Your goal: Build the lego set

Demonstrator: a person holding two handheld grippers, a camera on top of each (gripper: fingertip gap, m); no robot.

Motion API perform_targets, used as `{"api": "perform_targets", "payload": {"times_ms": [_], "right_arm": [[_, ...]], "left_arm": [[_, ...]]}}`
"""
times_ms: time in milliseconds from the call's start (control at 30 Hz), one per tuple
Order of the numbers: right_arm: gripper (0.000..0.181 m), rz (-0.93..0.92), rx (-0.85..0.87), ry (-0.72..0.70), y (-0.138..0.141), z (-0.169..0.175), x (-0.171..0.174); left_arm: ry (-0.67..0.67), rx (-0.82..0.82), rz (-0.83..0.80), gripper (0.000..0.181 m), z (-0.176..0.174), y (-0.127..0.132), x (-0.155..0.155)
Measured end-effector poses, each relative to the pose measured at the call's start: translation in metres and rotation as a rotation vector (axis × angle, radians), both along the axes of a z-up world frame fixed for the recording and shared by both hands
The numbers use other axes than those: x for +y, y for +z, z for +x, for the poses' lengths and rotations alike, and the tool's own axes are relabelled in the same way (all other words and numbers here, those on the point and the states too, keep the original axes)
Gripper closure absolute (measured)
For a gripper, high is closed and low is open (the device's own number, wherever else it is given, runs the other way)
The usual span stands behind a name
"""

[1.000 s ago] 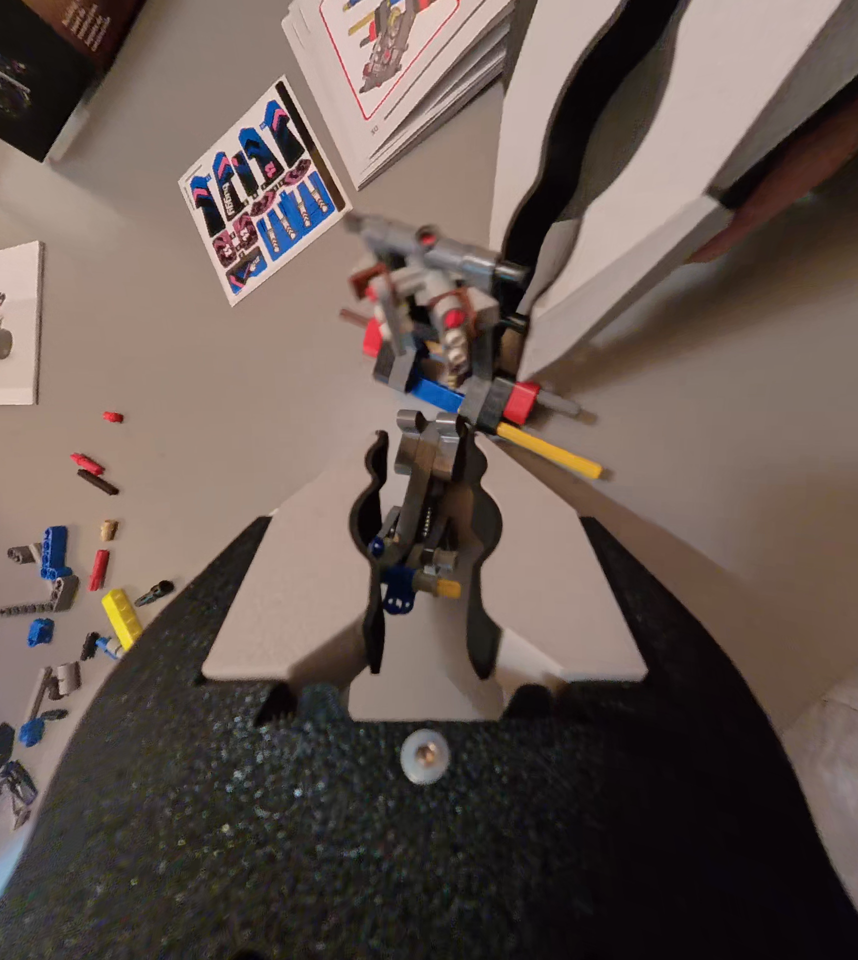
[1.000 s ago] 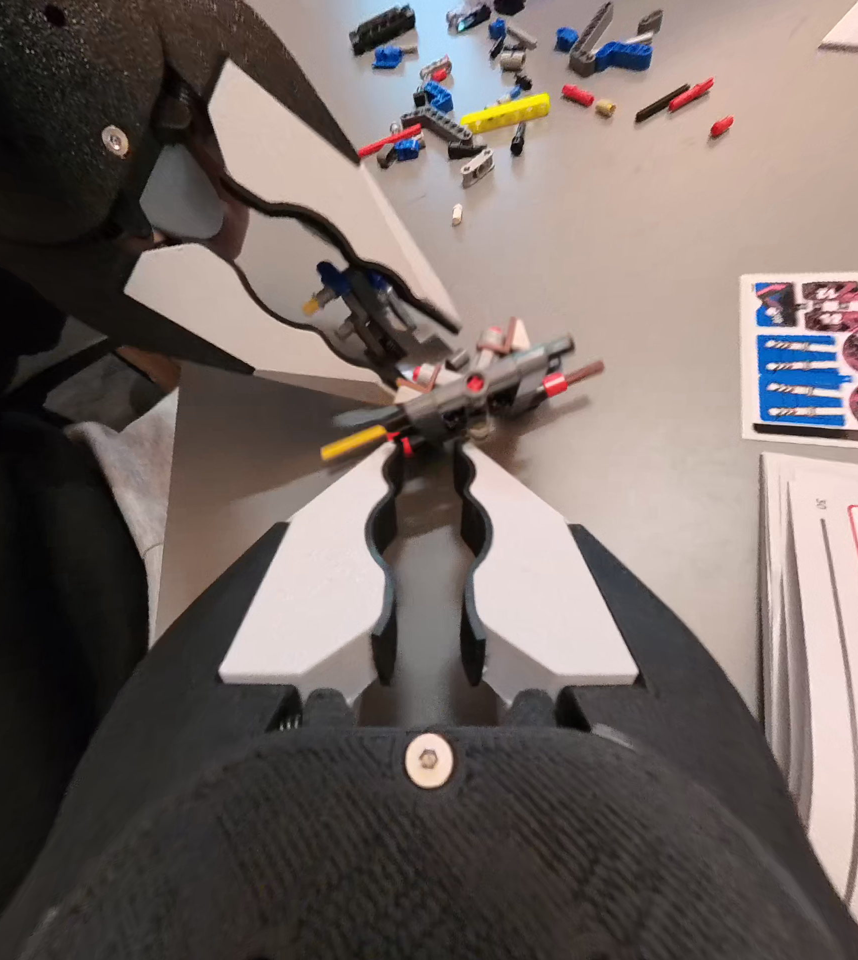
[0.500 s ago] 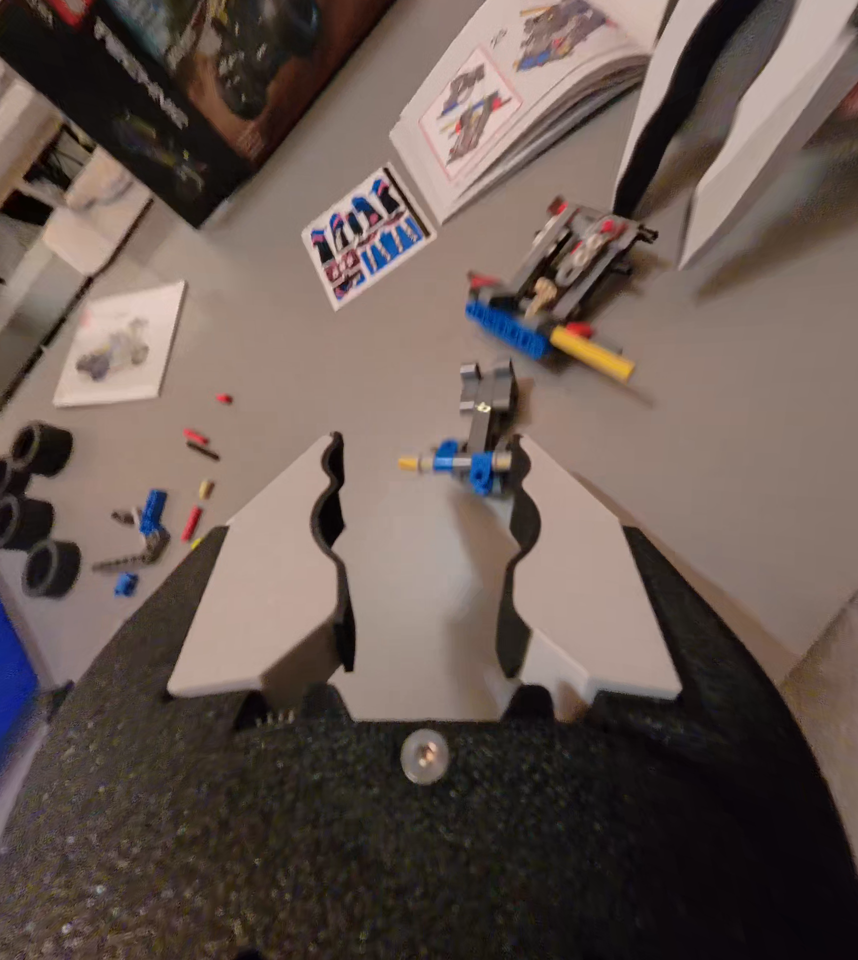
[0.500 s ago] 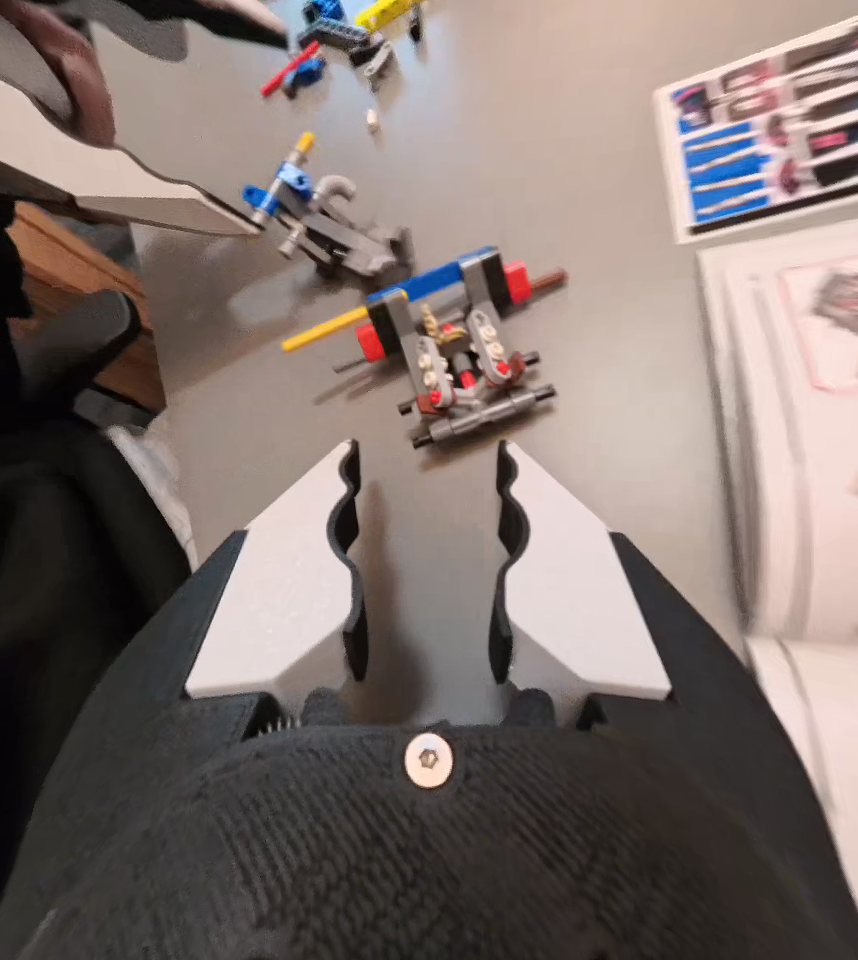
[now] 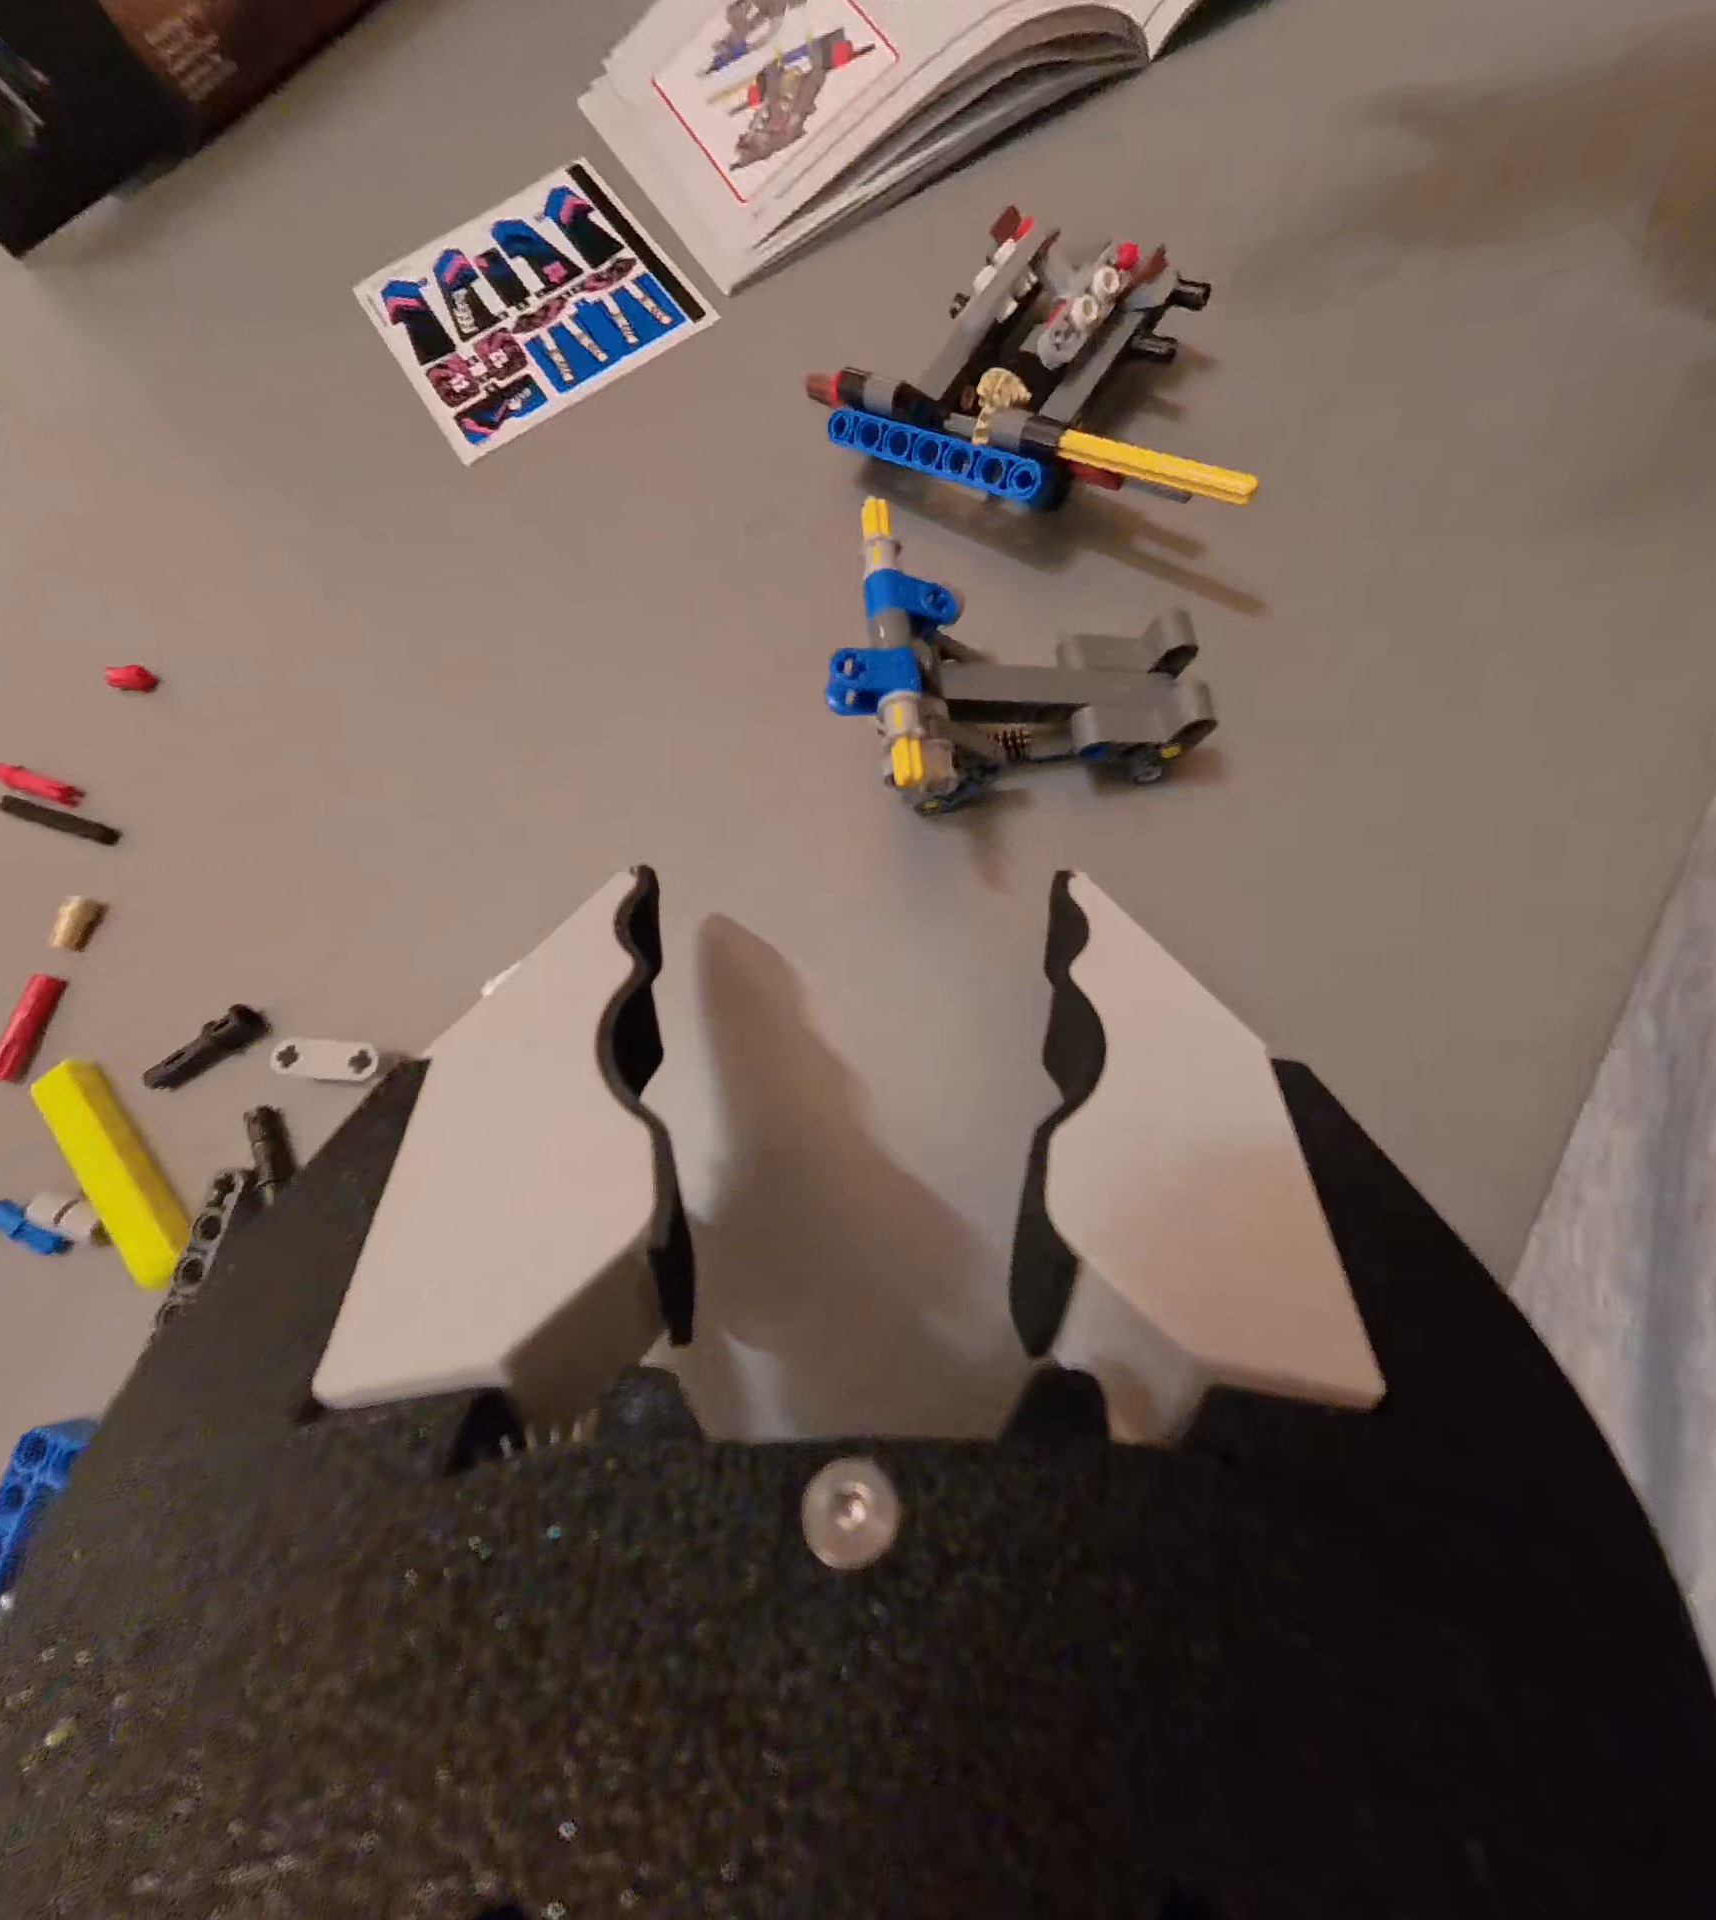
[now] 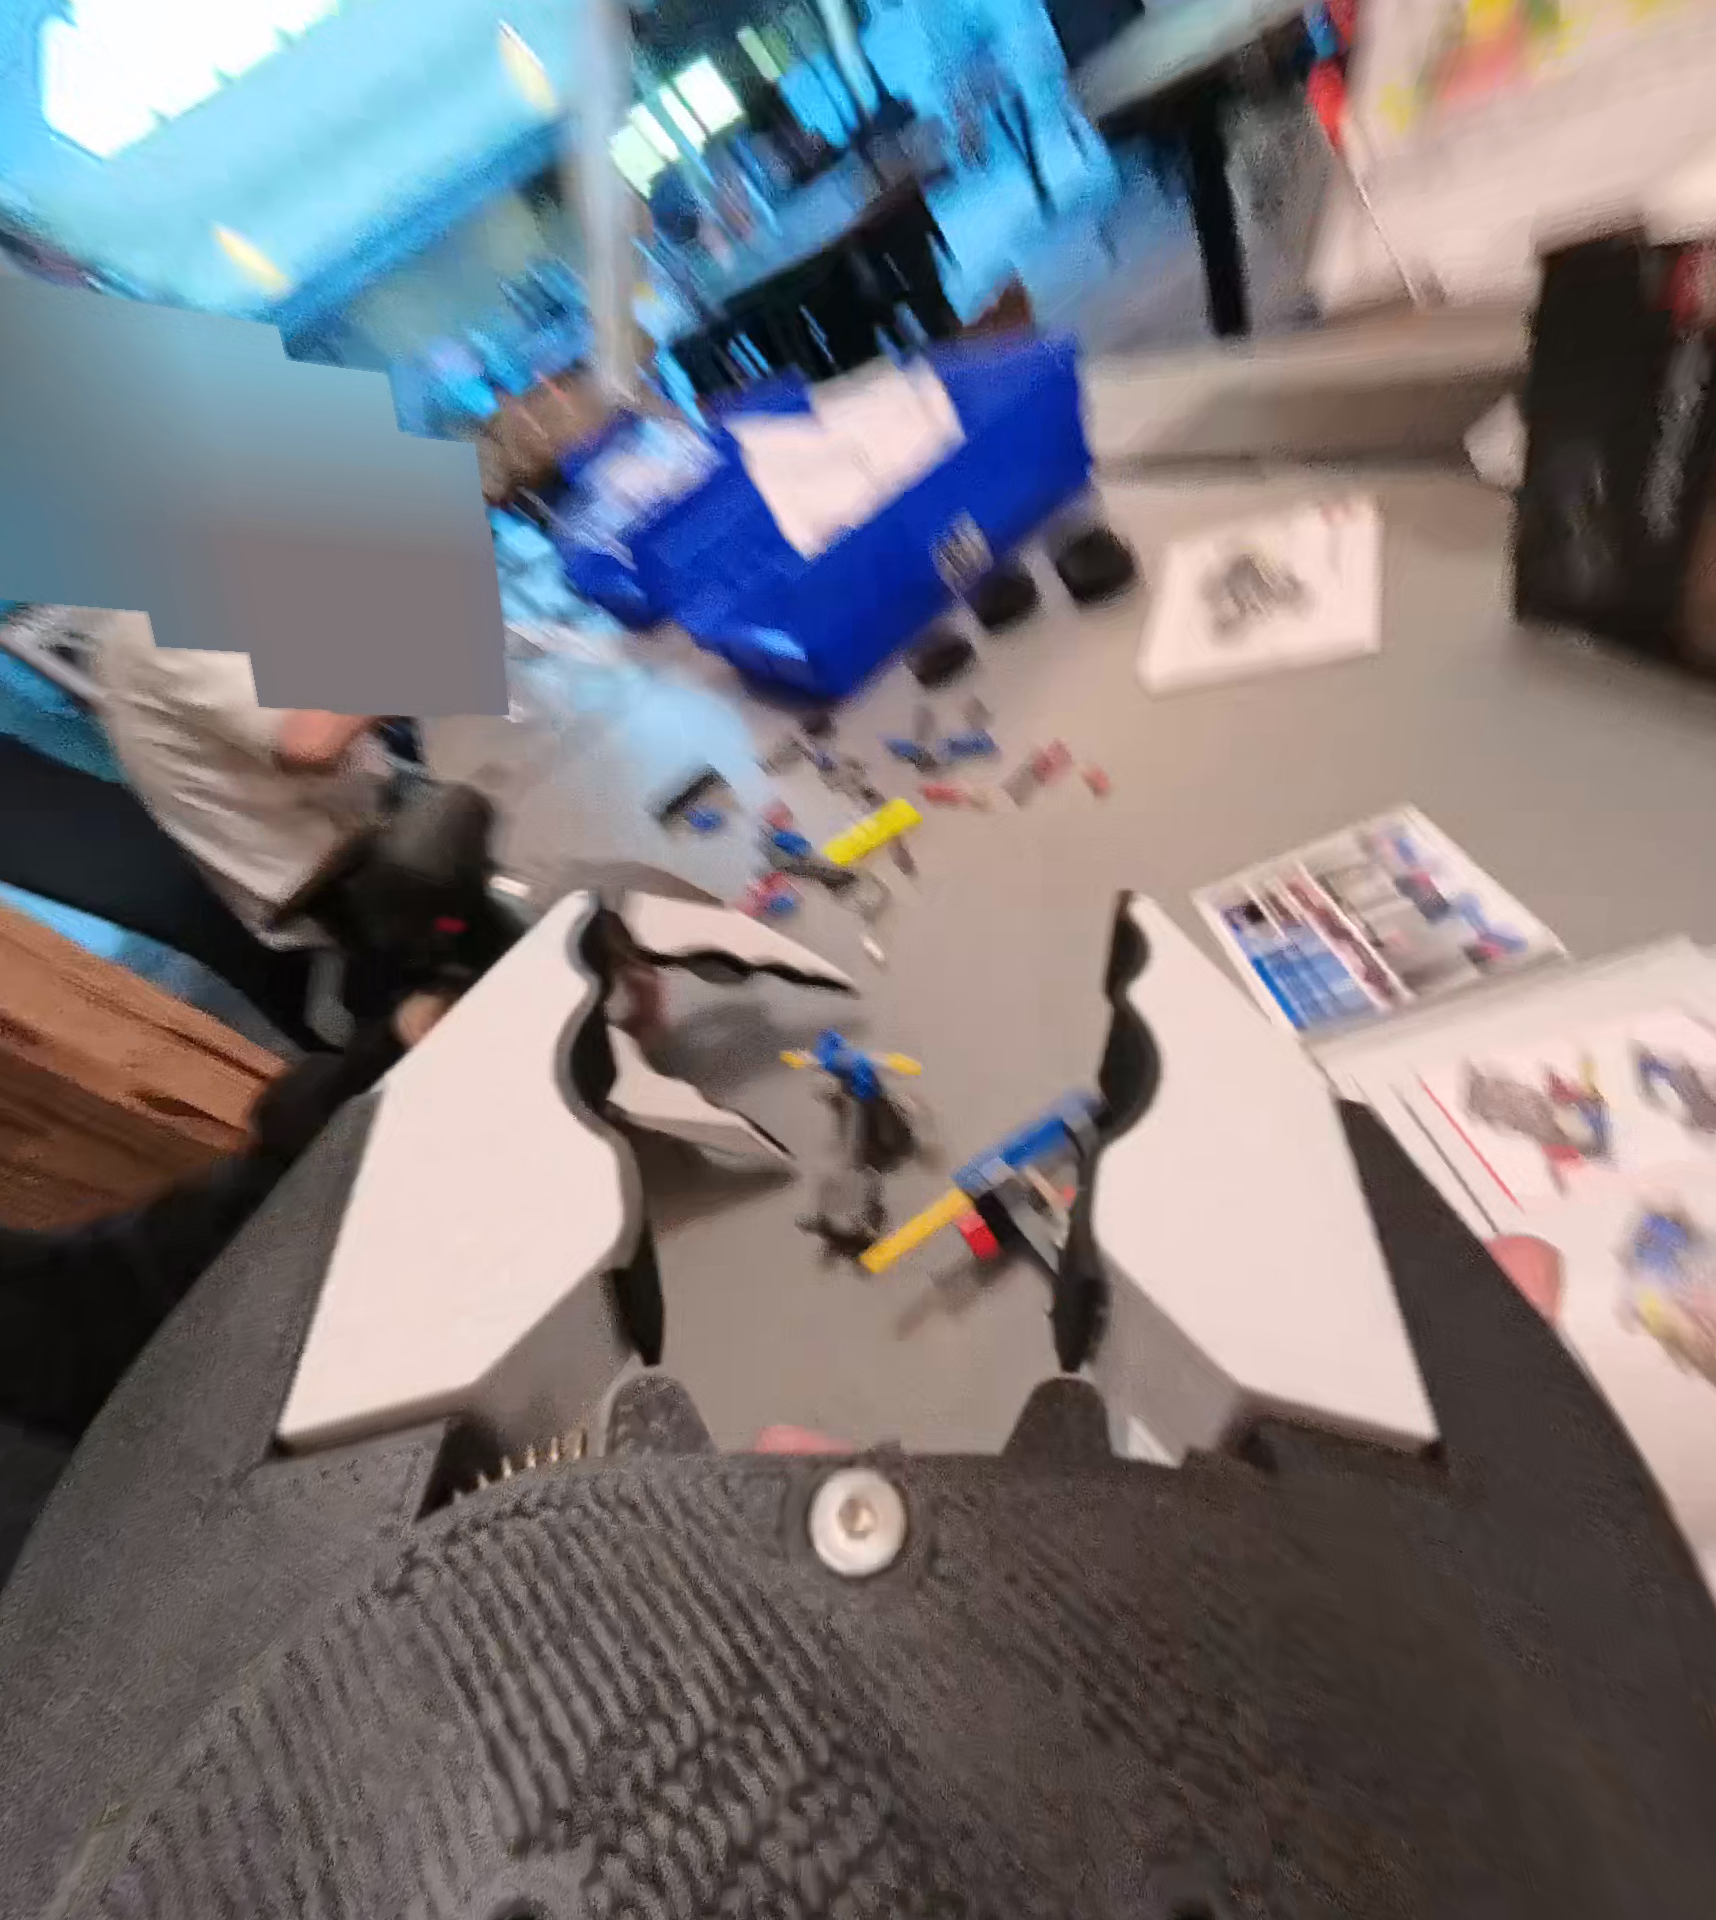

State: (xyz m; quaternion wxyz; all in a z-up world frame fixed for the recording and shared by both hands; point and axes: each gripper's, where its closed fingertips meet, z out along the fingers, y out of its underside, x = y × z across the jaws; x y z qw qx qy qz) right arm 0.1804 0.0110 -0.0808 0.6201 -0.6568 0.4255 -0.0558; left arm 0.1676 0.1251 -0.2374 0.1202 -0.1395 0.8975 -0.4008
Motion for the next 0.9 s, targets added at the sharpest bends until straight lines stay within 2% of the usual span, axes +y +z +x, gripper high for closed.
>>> {"api": "perform_targets", "payload": {"times_ms": [33,67,100,167,233,267,333,400,533,567,667,733,767,833,900], "right_arm": [[0.068,-0.053,0.115,-0.036,-0.021,0.011,-0.007],[0.052,-0.064,0.185,-0.048,-0.031,0.016,-0.011],[0.061,-0.059,0.161,-0.055,-0.031,0.021,-0.015],[0.058,-0.190,0.042,-0.126,-0.044,0.040,-0.040],[0.055,-0.338,0.164,-0.230,-0.082,0.048,-0.070],[0.054,-0.359,0.208,-0.193,-0.095,0.042,-0.069],[0.085,-0.362,0.198,-0.102,-0.106,0.027,-0.058],[0.076,-0.398,0.177,-0.082,-0.113,0.013,-0.053],[0.084,-0.481,0.076,0.008,-0.112,-0.030,-0.029],[0.090,-0.492,0.046,0.043,-0.111,-0.041,-0.018],[0.109,-0.583,-0.048,0.101,-0.118,-0.060,0.006],[0.123,-0.630,-0.092,0.139,-0.126,-0.062,0.020],[0.124,-0.645,-0.097,0.155,-0.129,-0.061,0.025],[0.125,-0.659,-0.092,0.191,-0.133,-0.058,0.032],[0.126,-0.643,-0.113,0.210,-0.128,-0.054,0.035]], "left_arm": [[0.001,-0.004,0.003,0.109,0.001,-0.001,-0.001],[0.001,-0.015,0.003,0.108,0.002,0.000,-0.001],[-0.004,-0.033,0.000,0.108,0.003,0.001,-0.001],[-0.048,-0.101,-0.016,0.108,0.004,0.007,-0.003],[-0.150,-0.224,-0.012,0.109,0.004,0.016,-0.007],[-0.212,-0.274,0.001,0.110,0.004,0.017,-0.009],[-0.338,-0.308,0.038,0.113,0.003,0.017,-0.012],[-0.440,-0.279,0.037,0.117,0.003,0.018,-0.013],[-0.530,0.020,-0.013,0.128,-0.006,0.011,-0.015],[-0.543,0.044,-0.021,0.130,-0.010,0.009,-0.019],[-0.508,-0.077,-0.025,0.138,-0.005,0.002,-0.029],[-0.492,-0.086,-0.015,0.138,-0.008,-0.003,-0.032],[-0.474,-0.099,-0.003,0.140,-0.007,-0.004,-0.033],[-0.454,-0.141,0.012,0.155,-0.007,-0.005,-0.032],[-0.411,-0.164,0.014,0.156,-0.006,-0.004,-0.029]]}}
